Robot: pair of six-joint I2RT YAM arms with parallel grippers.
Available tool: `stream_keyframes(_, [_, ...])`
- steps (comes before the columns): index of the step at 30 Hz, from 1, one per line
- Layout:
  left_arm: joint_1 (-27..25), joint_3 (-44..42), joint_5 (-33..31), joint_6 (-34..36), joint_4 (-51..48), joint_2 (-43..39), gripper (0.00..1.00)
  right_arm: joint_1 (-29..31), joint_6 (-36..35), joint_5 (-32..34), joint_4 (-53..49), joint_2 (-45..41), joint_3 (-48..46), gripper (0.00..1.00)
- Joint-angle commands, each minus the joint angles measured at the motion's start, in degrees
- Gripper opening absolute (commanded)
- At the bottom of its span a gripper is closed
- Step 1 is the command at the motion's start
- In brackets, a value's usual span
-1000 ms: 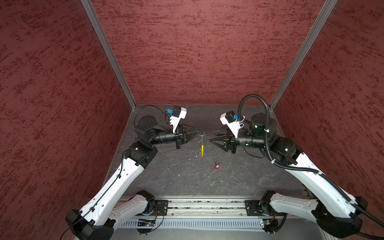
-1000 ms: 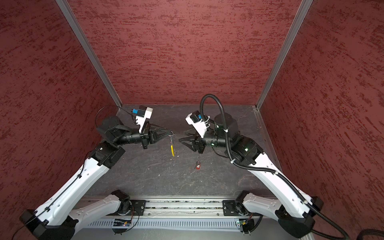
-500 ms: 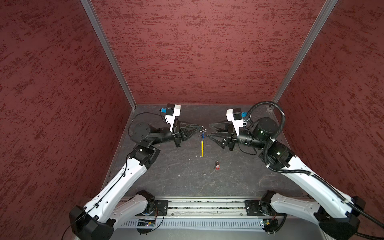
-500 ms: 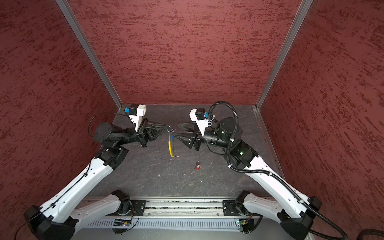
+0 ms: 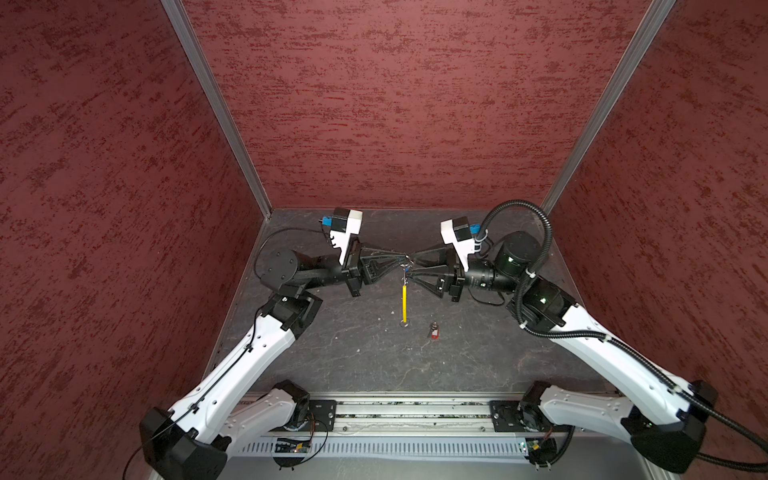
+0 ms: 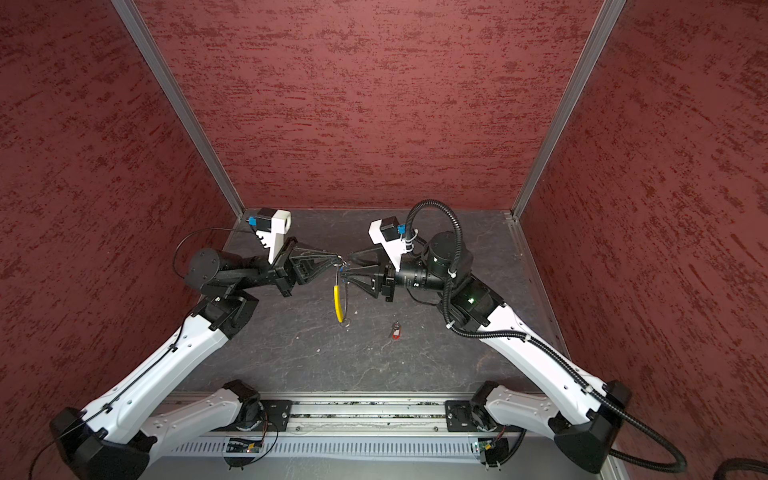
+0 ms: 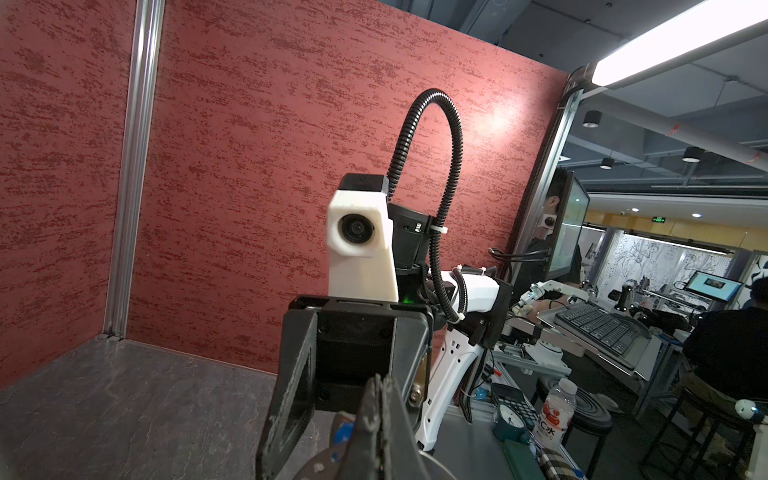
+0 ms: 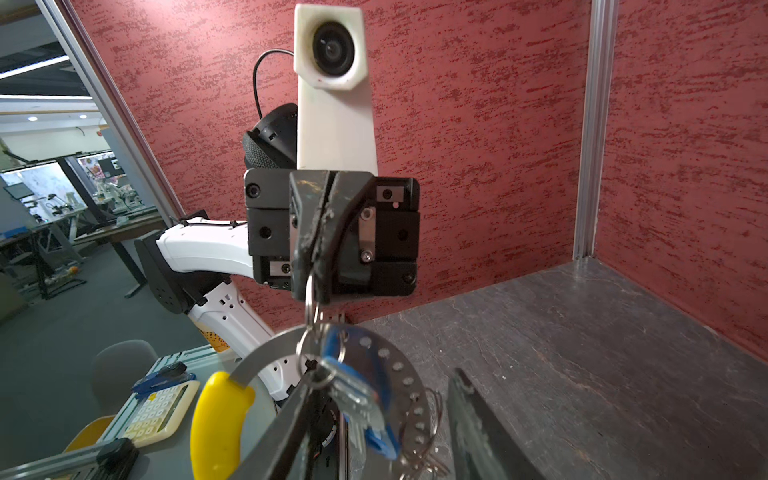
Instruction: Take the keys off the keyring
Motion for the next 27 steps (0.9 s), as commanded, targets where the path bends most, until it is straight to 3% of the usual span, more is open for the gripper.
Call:
stream_keyframes(1, [-0.21, 0.71, -0.22, 0.73, 0.07, -0.6, 0.0, 0.21, -0.19, -2.17, 1.66, -0.79, 0.87, 0.41])
stream_keyframes(7, [0.01, 0.52, -1.14, 1.11, -0.19, -0.7, 0.0, 0.22, 0.33, -3.28, 1.77, -0.77, 0.85, 0.21])
stream_keyframes(19, [0.28, 0.44, -2.57, 1.18, 0.06, -0.86, 0.0, 0.19, -0.44, -2.64, 0.06, -0.82, 1.02, 0.0])
stream_keyframes(27, [0.31, 0.04, -3.21, 0.63, 1.48, -1.11, 0.0, 0.32, -1.8, -5.59, -3.85, 1.64, 3.59, 0.0])
